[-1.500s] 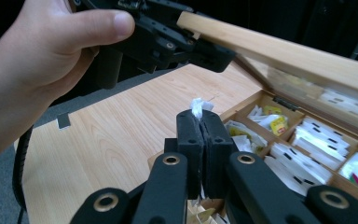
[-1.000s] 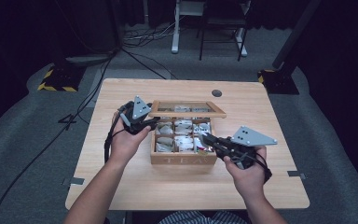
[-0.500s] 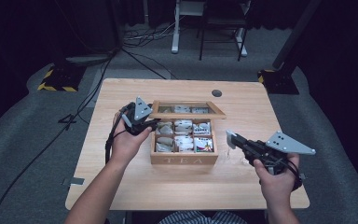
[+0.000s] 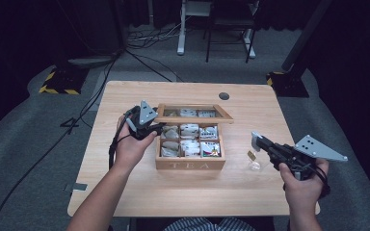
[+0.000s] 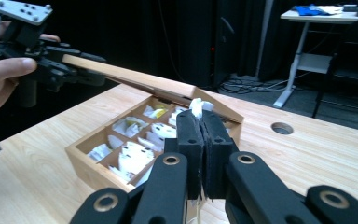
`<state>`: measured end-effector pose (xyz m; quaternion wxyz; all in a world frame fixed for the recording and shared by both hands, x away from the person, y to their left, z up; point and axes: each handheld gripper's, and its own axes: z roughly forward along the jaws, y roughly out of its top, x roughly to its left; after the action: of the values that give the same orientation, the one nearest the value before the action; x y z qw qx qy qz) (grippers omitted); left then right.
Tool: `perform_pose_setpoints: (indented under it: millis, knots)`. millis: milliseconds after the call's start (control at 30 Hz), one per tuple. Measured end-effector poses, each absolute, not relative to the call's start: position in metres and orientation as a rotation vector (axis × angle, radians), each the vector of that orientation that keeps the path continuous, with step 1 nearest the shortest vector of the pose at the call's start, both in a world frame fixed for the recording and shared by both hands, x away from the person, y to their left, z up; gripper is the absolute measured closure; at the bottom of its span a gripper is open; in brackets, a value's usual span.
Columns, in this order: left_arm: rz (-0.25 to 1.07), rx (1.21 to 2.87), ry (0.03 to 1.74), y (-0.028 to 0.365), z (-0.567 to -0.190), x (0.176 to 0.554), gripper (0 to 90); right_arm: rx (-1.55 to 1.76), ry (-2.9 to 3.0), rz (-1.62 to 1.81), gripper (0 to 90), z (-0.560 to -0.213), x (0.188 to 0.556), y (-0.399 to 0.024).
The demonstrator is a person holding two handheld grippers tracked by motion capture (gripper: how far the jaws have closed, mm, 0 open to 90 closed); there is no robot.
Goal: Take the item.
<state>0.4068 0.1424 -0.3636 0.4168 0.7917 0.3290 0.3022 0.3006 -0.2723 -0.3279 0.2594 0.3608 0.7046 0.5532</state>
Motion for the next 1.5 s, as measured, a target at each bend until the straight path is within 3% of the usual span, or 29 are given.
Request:
perform_pose_setpoints:
  millis: [767, 1500]
  knots:
    - [0.763, 1.997, 0.822, 0.142, -0.364, 0.407, 50.1, 1.139, 1.827, 1.422, 88.3, -0.353, 0.328, -0.319]
    - [0.765, 1.997, 0.826, 0.141, -0.364, 0.407, 50.0, 1.288, 1.949, 1.317, 88.3, -0.395, 0.348, -0.330]
